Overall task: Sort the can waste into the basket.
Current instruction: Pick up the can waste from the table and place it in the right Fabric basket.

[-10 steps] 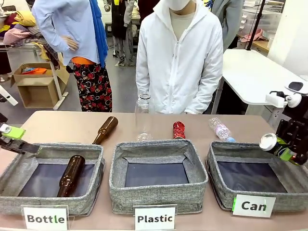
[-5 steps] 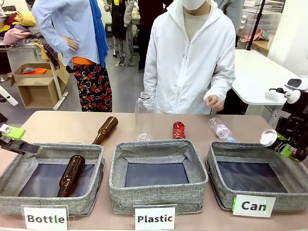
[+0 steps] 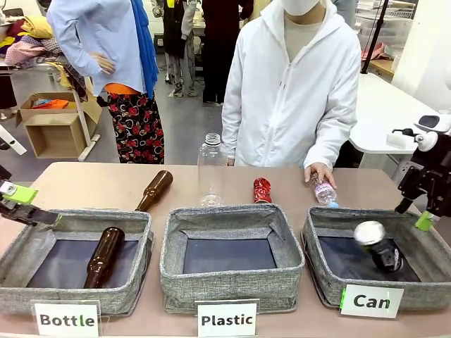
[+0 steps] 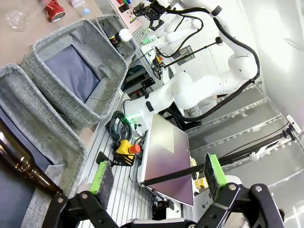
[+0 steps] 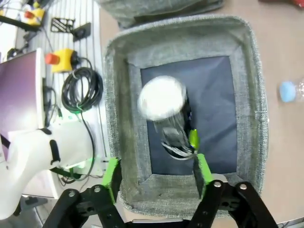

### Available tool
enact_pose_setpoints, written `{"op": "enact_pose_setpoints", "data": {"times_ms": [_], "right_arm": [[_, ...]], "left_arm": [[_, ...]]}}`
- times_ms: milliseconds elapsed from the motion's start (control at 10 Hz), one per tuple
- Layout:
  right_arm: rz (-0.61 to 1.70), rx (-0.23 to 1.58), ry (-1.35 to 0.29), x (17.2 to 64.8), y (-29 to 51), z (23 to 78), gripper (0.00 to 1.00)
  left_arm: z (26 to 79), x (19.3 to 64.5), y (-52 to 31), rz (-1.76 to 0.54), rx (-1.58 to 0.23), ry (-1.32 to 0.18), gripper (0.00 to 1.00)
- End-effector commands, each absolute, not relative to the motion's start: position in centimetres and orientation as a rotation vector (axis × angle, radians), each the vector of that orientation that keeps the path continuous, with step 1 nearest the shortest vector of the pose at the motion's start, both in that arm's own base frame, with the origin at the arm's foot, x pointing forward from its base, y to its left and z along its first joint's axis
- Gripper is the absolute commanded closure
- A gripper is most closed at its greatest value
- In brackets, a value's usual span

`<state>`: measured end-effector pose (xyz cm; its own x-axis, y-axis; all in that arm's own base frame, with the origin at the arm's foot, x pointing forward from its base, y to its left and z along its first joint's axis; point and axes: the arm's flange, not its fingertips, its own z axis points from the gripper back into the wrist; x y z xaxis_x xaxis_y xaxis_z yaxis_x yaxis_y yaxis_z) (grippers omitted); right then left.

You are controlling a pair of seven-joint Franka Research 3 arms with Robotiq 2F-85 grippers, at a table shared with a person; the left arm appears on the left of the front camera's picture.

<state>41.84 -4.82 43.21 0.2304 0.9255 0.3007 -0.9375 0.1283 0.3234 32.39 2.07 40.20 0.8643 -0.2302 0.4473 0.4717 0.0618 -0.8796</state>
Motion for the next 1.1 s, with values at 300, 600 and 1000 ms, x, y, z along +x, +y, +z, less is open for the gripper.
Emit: {"op": "enact_pose_setpoints", "data": {"times_ms": [300,600,1000], "right_arm": [[1.291,0.535,-0.066,42.9,-5.1,43.4,0.0],[0.82,0.825,-0.2,43.8,-7.1,44.5,0.0],[-0.242,1.52,-0.241,46.6,-12.0,46.2,0.0]], "left_arm": [[40.4,32.1,2.2,-0.531,-1.422,-0.204,0.0],[40.4,32.1,2.2,-0.531,-1.422,-0.204,0.0],[40.4,32.1,2.2,-0.531,-1.422,-0.204,0.0]]}}
